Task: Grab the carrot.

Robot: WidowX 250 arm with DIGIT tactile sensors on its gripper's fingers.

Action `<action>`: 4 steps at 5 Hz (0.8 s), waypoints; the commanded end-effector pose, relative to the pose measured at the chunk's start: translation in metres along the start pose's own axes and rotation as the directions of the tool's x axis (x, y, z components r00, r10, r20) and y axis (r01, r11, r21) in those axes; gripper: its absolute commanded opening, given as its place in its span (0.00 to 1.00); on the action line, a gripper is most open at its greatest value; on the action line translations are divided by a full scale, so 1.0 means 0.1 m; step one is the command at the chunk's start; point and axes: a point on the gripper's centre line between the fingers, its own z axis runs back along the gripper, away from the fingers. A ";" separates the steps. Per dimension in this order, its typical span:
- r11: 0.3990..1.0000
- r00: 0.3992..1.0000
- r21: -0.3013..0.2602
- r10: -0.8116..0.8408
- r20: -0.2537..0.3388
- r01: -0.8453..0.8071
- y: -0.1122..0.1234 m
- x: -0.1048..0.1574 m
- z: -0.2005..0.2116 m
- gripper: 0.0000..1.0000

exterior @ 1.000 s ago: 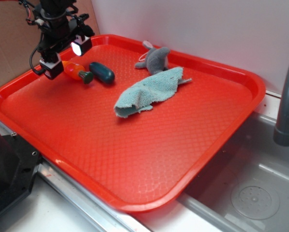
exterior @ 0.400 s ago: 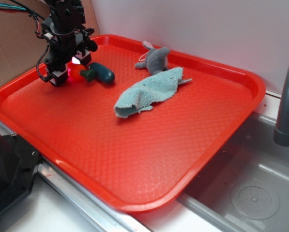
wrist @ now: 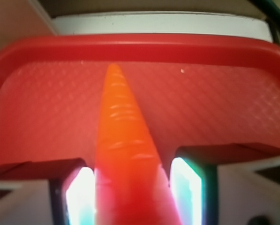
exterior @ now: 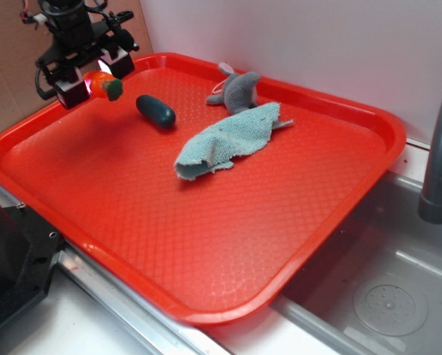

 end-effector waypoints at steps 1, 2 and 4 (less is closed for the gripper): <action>0.894 0.886 -0.106 -0.447 -0.122 0.436 -0.05 -0.27 0.80 0.00; 0.763 0.743 -0.186 -0.646 -0.176 0.620 -0.07 -0.55 1.13 0.00; 0.521 0.470 -0.274 -0.852 -0.231 0.809 -0.11 -0.73 1.41 0.00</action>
